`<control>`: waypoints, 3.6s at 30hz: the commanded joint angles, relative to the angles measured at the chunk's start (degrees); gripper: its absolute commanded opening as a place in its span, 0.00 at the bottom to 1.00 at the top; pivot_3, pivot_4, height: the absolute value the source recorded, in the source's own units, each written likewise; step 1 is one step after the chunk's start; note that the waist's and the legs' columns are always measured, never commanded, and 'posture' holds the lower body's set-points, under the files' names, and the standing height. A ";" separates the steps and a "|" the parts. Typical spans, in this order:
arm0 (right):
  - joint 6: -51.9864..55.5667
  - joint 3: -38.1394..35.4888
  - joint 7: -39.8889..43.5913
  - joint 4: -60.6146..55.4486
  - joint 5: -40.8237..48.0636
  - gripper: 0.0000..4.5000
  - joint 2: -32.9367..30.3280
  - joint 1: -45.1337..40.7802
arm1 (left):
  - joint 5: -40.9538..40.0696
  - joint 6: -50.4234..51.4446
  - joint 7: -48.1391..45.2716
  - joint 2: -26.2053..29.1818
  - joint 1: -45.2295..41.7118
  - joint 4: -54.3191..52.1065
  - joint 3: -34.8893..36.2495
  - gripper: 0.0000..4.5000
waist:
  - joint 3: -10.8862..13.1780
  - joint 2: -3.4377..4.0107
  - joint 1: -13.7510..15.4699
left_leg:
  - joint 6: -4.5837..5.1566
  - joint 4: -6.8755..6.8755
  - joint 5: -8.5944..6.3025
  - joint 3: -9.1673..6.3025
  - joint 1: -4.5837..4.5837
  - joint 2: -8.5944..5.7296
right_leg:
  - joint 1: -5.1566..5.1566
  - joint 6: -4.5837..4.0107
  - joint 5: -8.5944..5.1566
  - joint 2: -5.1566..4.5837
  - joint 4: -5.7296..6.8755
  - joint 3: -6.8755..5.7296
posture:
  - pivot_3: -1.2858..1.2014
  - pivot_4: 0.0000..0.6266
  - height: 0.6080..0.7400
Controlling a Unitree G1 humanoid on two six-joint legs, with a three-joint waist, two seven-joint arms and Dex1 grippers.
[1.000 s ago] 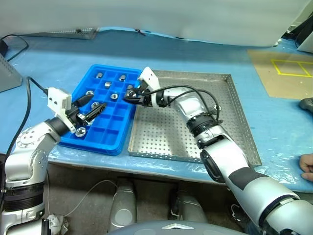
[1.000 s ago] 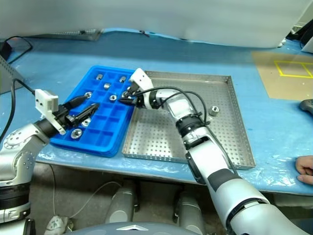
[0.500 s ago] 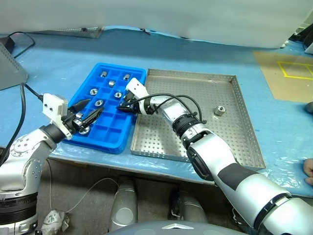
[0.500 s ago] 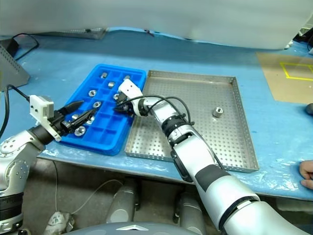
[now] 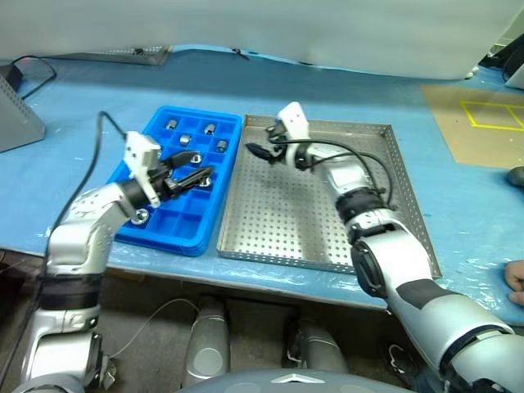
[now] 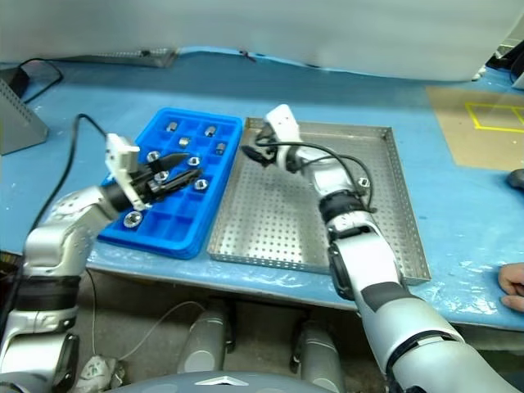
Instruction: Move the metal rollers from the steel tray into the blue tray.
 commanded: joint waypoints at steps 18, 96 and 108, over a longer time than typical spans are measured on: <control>22.97 -12.48 -13.40 -21.98 9.64 0.87 -6.38 15.20 | 5.26 -6.70 -9.75 -6.33 -11.23 13.61 -6.52 0.75 | -0.01 -0.01 -6.77 | 0.17 0.39 -0.09 0.15 -0.04 0.04 | 0.02 -0.09 0.07 0.22 -0.04 0.02 | 0.45 0.24 1.00; 2.88 20.14 35.83 -10.07 1.23 0.65 9.06 2.61 | -4.90 2.62 10.34 5.02 22.59 -22.14 15.77 0.75 | 0.06 0.09 8.96 | 0.17 -0.34 -0.17 -0.22 0.10 0.21 | -0.15 0.23 -0.35 0.12 -0.20 -0.04 | 0.70 0.24 1.00; 9.83 14.47 32.23 -17.27 4.66 0.72 4.56 5.56 | -2.79 1.53 5.77 2.85 11.81 -13.89 5.08 0.75 | 0.06 0.09 8.48 | 0.13 -0.27 -0.14 -0.21 0.26 0.19 | 0.05 0.26 -0.33 0.12 -0.12 -0.02 | 0.62 0.24 1.00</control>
